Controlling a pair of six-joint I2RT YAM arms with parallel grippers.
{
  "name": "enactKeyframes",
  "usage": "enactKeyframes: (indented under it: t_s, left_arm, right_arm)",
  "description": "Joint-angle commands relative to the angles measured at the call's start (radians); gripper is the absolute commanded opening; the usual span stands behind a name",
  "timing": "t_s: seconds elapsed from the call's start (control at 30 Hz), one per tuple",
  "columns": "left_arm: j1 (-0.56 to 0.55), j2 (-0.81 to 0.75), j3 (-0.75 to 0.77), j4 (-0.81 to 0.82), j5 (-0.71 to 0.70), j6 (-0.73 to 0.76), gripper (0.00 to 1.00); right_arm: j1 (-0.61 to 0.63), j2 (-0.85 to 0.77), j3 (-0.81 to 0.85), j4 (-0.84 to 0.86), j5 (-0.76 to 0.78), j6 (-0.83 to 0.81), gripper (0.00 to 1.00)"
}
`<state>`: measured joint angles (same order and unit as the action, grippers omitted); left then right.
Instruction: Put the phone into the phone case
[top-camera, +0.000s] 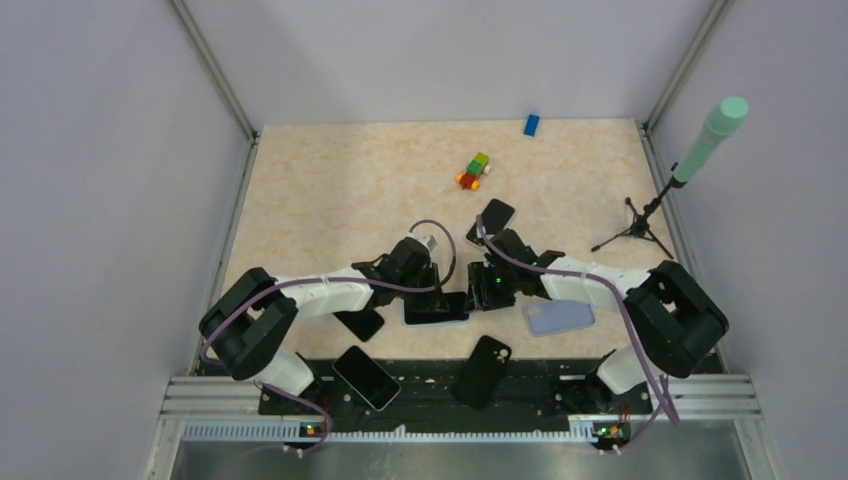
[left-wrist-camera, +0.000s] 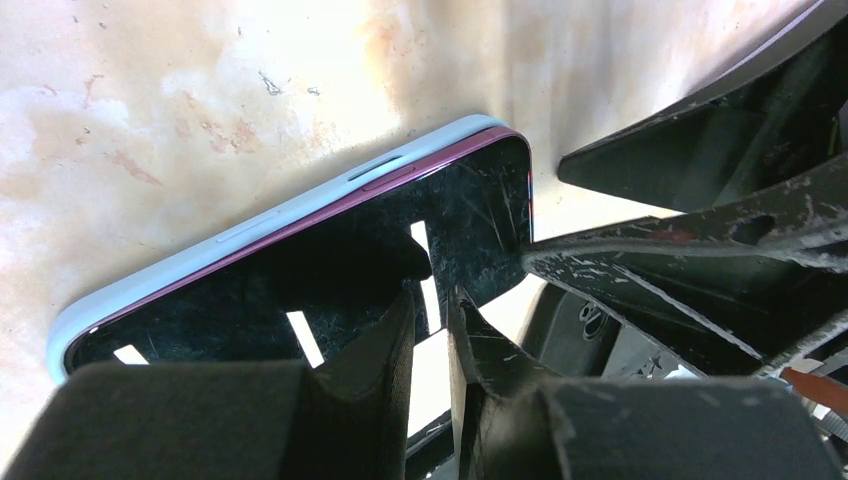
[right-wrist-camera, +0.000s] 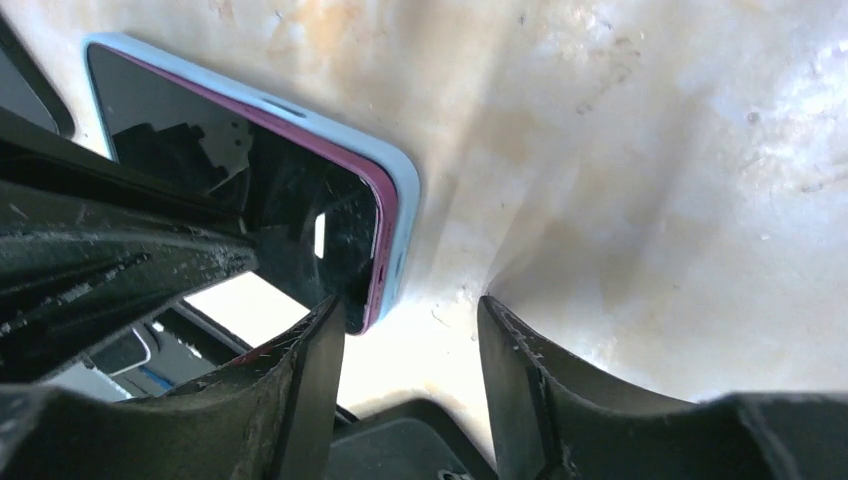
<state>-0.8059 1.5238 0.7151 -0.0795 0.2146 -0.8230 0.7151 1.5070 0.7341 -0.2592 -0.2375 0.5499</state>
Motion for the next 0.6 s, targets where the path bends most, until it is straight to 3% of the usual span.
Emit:
enactKeyframes:
  t_s: [0.0,0.3,0.57]
  left_arm:
    - [-0.006,0.012,-0.003,-0.086,-0.069,0.017,0.21]
    - [-0.018,0.022,0.014,-0.083,-0.06,0.028,0.21]
    - [-0.04,0.032,0.027,-0.072,-0.045,0.048,0.21]
  right_arm:
    - [-0.028,-0.054,-0.045,-0.059,0.011,0.005,0.53]
    - [-0.171,-0.057,-0.205,0.217,-0.301,0.093,0.56]
    - [-0.185,0.066,-0.22,0.323,-0.355,0.106,0.49]
